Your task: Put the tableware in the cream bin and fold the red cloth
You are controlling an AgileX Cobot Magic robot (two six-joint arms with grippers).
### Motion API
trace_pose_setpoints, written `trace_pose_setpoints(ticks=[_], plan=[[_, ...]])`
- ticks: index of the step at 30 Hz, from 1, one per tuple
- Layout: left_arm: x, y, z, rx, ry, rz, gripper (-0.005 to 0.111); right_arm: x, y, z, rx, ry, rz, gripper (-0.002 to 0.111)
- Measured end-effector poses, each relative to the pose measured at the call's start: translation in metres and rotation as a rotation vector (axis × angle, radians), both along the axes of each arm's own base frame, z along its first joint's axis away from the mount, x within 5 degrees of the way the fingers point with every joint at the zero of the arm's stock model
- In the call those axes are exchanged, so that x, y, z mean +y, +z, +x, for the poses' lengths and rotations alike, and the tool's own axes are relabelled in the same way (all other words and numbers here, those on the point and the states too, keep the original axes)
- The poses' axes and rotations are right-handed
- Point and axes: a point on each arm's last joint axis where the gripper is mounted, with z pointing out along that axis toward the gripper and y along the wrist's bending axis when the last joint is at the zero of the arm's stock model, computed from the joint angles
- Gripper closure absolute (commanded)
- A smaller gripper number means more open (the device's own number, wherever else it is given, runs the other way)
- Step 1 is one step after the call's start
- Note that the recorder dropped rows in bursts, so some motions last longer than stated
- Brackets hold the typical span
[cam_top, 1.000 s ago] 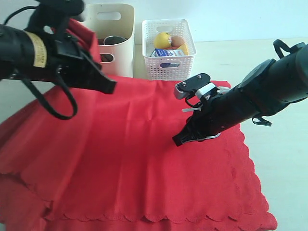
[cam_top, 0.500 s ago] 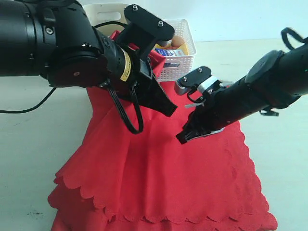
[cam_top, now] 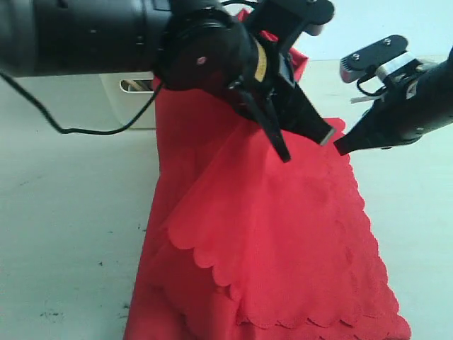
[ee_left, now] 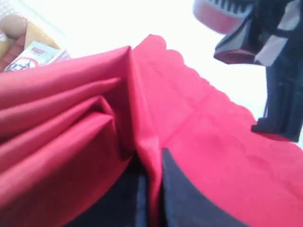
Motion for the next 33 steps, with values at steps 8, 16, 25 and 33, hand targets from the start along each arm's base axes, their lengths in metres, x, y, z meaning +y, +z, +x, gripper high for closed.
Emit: trace_pose_setpoints(ticks=[8,16,25,33], plan=[[-0.045,-0.036,0.024,0.054,-0.009,0.033,0.107,-0.041,0.035,0.009,-0.216,-0.184,0.074,0.108],[-0.092,-0.058,0.036,0.053,-0.038,-0.038,0.104,-0.047,0.050,0.008,-0.294,-0.208,0.095,0.108],[-0.112,-0.077,0.036,0.018,-0.080,-0.084,0.003,-0.050,0.049,0.007,-0.283,-0.205,0.077,0.108],[-0.093,-0.042,0.037,-0.051,-0.077,0.066,0.021,-0.051,0.078,-0.011,-0.334,-0.207,0.081,0.108]])
